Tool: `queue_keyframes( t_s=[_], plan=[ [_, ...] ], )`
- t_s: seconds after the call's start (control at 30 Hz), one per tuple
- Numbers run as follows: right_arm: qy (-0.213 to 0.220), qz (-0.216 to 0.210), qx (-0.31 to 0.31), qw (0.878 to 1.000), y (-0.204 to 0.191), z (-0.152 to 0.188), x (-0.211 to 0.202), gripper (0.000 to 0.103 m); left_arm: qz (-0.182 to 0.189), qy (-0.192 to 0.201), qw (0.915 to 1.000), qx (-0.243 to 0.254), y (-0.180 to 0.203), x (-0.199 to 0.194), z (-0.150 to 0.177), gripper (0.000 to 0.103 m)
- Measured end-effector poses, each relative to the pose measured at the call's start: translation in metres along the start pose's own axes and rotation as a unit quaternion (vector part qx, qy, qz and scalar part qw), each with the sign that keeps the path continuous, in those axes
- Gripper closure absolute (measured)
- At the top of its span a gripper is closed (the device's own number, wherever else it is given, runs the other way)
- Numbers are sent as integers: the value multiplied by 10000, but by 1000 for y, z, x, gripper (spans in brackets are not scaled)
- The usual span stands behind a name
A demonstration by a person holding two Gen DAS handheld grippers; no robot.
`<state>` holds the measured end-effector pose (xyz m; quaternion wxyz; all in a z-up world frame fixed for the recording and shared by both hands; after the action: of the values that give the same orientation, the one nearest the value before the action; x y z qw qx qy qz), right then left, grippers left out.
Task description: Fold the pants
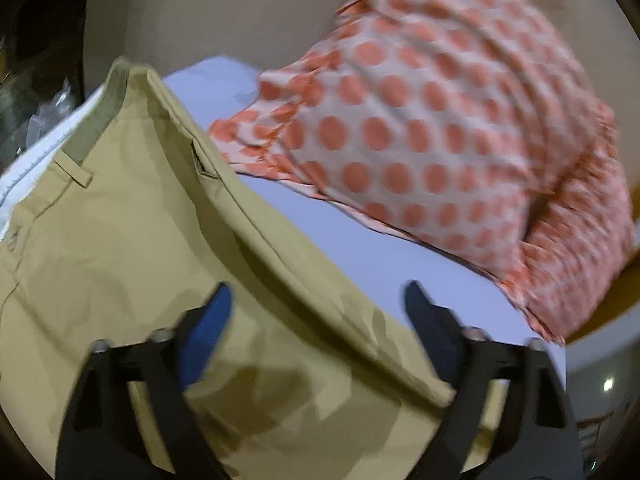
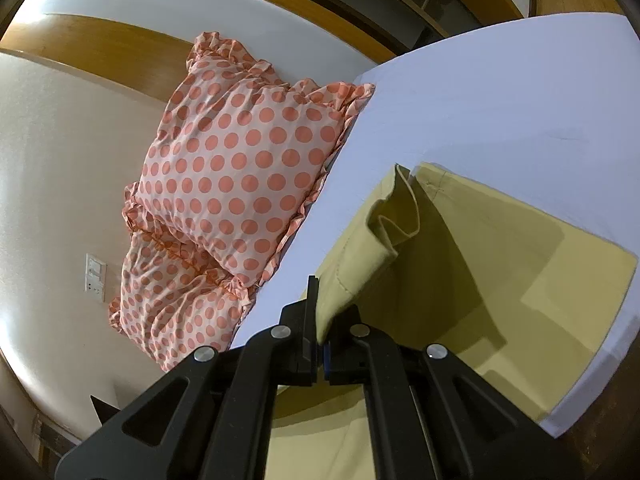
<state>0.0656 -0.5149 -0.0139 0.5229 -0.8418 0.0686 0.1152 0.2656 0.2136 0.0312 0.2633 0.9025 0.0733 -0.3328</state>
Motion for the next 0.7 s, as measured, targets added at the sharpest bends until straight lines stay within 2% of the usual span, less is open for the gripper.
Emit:
queue_keyframes(
  t_s=[0.03,0.07,0.1,0.13,0.23,0.33,0.43,0.53,0.6,0.7],
  plan=[
    [3,13,9,10000,0,0,1,102,-26,-77,9999,-99,-4,8,-1,55],
    [7,18,22,10000,1,0,2,102,-15,-160,9997,-186,-8,15,-1,90],
    [13,13,29,10000,1,0,2,102,-7,-217,9994,-279,-13,15,1,97],
    [34,14,23,10000,1,-1,1,102,0,-173,9994,-295,-15,9,3,97],
    [190,10,-67,9998,-3,-6,-10,102,204,256,9995,9,-16,-48,17,97],
    [394,66,-135,9991,-1,-14,-30,102,369,709,9964,293,-29,-134,49,96],
    [432,303,-143,9985,13,-13,-44,102,109,860,9952,444,-52,-188,91,88],
    [375,629,3,9973,38,-8,-49,101,-112,757,9968,230,-84,-211,136,88],
    [330,751,48,9966,49,-6,-49,101,-32,577,9983,-18,-99,-214,155,88],
    [272,865,7,9959,58,-4,-46,101,-119,520,9986,-66,-110,-211,170,88]
  ],
)
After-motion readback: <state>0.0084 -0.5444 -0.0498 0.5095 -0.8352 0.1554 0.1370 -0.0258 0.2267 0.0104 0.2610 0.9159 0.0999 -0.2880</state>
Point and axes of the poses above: each gripper's, at about its wrist camera, not at the fingertips, and x roughly the way its jaws point, y to its right, z to its underside, the point moved 2 cm from there along x, roughly the way its jaws point, and after that the axes turned 12 degrees about y, right-handed, at the moved point
